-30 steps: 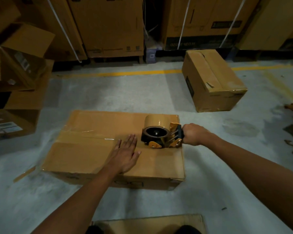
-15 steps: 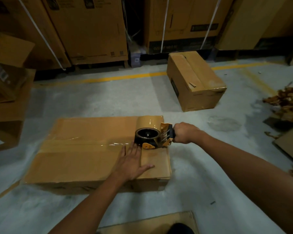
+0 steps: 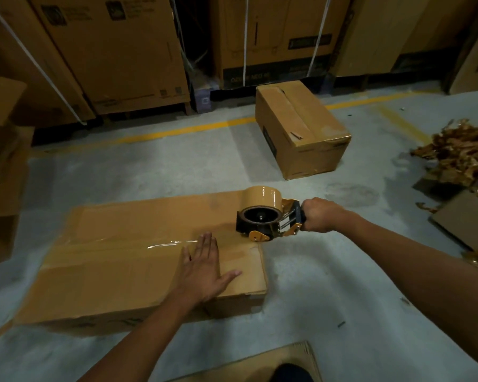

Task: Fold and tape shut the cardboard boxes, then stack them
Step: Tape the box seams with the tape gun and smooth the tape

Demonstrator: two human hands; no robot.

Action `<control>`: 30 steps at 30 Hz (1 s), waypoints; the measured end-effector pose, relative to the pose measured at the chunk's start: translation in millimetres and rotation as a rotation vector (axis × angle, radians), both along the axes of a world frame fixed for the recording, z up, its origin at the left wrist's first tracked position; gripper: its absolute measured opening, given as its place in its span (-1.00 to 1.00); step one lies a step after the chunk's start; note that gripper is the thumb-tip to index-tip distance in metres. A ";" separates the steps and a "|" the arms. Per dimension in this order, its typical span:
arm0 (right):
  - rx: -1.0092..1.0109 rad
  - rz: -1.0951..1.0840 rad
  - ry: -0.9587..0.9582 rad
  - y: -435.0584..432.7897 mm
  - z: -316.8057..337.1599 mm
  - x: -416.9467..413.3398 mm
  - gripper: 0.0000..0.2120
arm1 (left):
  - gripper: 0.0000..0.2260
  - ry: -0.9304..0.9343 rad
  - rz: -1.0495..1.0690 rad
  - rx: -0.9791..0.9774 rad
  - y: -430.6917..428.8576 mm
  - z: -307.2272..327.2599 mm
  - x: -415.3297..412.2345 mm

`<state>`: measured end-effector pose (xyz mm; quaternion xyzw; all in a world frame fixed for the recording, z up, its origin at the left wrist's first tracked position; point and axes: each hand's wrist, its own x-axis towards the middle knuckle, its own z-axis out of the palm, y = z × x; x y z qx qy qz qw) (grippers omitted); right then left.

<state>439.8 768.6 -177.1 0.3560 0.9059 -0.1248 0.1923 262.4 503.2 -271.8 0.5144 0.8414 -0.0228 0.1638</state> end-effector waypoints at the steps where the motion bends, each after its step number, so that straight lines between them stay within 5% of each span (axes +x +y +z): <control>1: 0.000 -0.002 0.007 0.4 -2.0 1.7 -0.80 | 0.02 -0.009 0.031 -0.019 5.5 5.0 7.0; 7: -0.005 -0.005 0.033 1.8 -5.7 2.4 -0.80 | 0.12 -0.145 0.100 0.008 60.4 3.5 60.4; 16: -0.041 0.007 0.081 -18.8 -14.2 1.8 -0.82 | -0.15 -0.004 0.087 0.036 43.5 -5.4 58.6; 30: -0.226 -0.033 0.259 -22.4 -56.0 20.2 -0.87 | -0.19 0.047 -0.010 -0.022 17.6 -0.4 43.6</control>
